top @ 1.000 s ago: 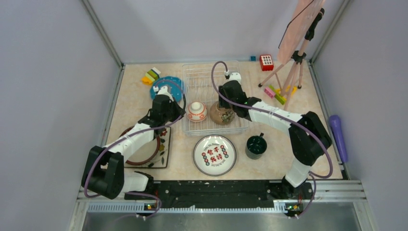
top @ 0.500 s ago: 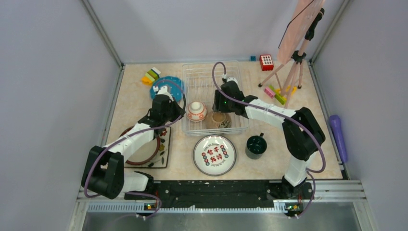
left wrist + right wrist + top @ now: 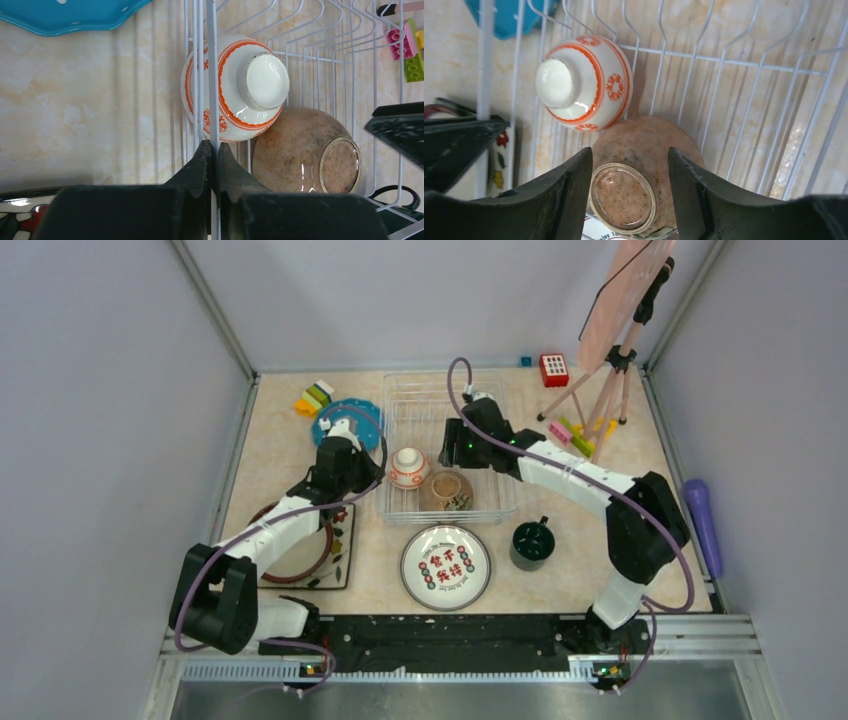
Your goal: Load the mixed dishes into the dish rack
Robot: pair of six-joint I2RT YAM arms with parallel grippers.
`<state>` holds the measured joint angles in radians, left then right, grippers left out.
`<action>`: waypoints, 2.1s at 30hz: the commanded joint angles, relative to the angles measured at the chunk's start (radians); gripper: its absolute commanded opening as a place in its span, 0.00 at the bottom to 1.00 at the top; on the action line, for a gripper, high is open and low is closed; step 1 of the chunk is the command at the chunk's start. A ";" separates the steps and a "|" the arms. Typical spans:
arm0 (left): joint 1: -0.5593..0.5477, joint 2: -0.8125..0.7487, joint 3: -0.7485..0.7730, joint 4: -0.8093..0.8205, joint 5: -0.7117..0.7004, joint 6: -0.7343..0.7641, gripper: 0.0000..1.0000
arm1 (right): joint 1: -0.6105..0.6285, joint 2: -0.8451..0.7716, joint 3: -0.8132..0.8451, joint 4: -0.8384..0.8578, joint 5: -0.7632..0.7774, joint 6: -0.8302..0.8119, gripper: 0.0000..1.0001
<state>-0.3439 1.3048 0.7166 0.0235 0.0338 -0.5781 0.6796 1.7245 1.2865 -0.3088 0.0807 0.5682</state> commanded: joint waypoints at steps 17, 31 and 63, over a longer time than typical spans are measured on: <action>0.003 0.025 0.014 -0.019 0.033 0.017 0.00 | -0.386 -0.259 -0.143 0.581 -0.583 0.465 0.51; 0.003 0.027 0.014 -0.019 0.028 0.022 0.00 | -0.498 -0.298 -0.274 0.762 -0.733 0.609 0.50; 0.002 0.044 0.022 -0.019 0.028 0.026 0.00 | -0.271 -0.294 -0.109 0.451 -0.624 0.365 0.48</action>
<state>-0.3424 1.3201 0.7296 0.0227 0.0483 -0.5697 0.3794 1.4296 1.1023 0.1619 -0.6174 0.9871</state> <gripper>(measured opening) 0.043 0.482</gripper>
